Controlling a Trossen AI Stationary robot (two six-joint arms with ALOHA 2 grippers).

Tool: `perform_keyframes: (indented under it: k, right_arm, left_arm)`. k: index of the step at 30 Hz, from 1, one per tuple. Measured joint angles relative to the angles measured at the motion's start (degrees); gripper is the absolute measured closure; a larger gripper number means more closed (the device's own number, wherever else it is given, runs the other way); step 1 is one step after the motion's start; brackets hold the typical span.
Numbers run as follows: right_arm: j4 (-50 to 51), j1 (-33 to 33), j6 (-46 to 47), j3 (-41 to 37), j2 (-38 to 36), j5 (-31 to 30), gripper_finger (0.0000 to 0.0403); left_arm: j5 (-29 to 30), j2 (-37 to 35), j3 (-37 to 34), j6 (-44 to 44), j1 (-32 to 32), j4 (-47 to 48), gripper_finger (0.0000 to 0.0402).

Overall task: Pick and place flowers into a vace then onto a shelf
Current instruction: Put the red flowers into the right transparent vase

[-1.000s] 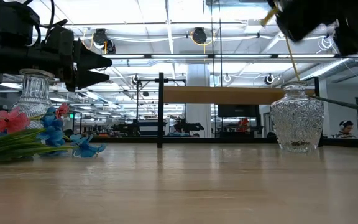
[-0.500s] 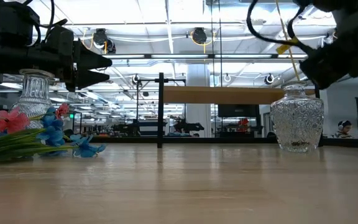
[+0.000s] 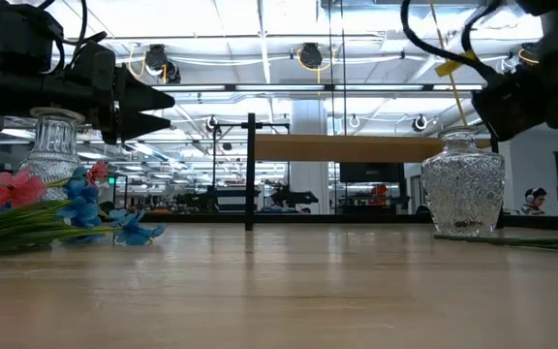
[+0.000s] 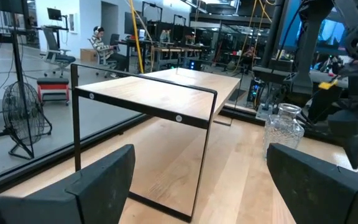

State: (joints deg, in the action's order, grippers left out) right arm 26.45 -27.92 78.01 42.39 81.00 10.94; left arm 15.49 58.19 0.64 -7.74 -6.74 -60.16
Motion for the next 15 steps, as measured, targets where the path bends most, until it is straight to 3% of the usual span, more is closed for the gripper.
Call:
perform_keyframes:
  k: [9, 15]
  right_arm:
    - [-10.1, -3.7, 7.7, -9.7, -0.2, -1.2, 0.0221]
    - [-10.0, -4.0, 7.4, -10.8, -0.1, -2.2, 0.0274]
  left_arm:
    - [0.0, 0.0, 0.0, -0.3, 0.0, 0.0, 0.0037]
    - [0.0, 0.0, 0.0, 0.0, 0.0, 0.0, 0.0037]
